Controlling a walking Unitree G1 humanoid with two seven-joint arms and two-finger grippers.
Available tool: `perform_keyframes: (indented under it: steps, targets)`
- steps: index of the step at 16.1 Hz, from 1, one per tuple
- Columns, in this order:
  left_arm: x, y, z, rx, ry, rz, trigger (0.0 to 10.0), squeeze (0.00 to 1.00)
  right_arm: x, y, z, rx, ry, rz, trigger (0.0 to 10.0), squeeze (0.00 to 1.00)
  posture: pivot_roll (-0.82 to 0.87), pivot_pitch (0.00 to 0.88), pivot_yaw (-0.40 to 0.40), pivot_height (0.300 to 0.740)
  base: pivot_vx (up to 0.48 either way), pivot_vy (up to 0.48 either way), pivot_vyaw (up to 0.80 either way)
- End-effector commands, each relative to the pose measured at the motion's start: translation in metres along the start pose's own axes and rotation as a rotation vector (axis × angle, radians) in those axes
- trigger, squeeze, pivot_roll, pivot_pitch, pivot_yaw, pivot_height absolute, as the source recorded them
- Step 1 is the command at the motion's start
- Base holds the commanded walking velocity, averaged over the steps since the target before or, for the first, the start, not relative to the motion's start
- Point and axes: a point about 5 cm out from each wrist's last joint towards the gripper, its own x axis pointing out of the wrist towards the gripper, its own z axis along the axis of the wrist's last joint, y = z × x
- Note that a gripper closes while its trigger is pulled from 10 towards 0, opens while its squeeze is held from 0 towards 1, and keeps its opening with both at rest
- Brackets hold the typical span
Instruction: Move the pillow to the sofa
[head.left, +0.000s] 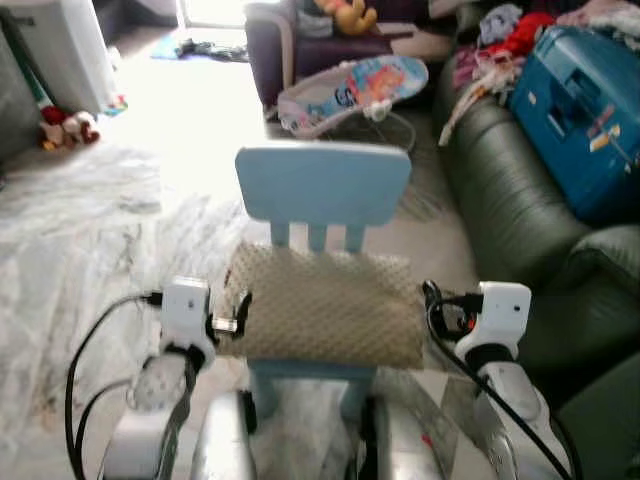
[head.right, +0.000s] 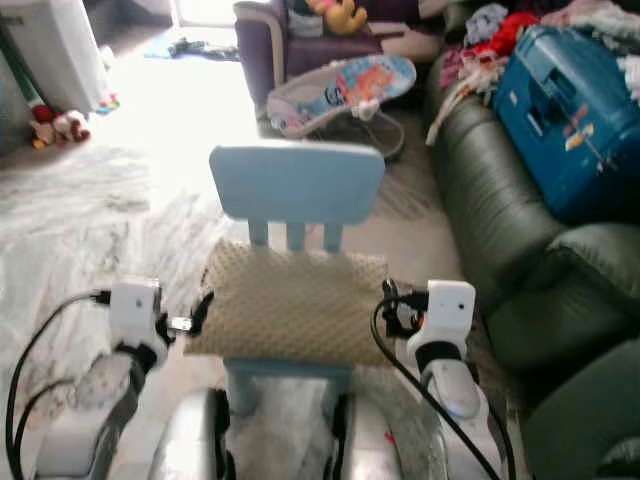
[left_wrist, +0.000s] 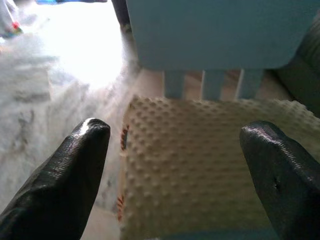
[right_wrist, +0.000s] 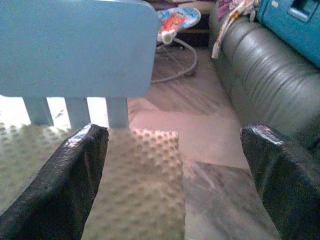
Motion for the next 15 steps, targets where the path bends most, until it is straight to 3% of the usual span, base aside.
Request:
perform_keyframes:
  steps: [1,5,6,7,15]
  targets:
    - [0.002,0.004,0.009,0.014,-0.028,0.059,10.0,0.00,0.003,0.001,0.005,-0.013,-0.008,0.007,10.0,0.00,-0.01,0.051,-0.064,0.570,0.000,0.000,0.00]
    - [0.005,-0.002,0.016,0.043,-0.050,0.057,10.0,0.00,0.009,-0.003,0.008,-0.023,-0.009,0.014,10.0,0.00,0.00,0.043,-0.076,0.556,0.000,0.000,0.00]
    - [0.004,0.002,0.010,-0.012,-0.019,0.088,10.0,0.00,0.013,-0.005,0.008,-0.025,-0.010,0.009,10.0,0.00,-0.01,0.041,-0.070,0.556,0.000,0.000,0.00]
    - [0.004,0.003,0.008,-0.008,-0.015,0.092,10.0,0.00,0.014,-0.005,0.007,-0.025,-0.010,0.008,10.0,0.00,0.00,0.031,-0.066,0.556,0.000,0.000,0.00]
    - [0.014,0.012,0.016,0.018,-0.043,0.126,10.0,0.00,0.021,0.007,0.003,-0.009,0.004,0.057,10.0,0.00,-0.01,0.050,-0.047,0.556,0.000,0.000,0.00]
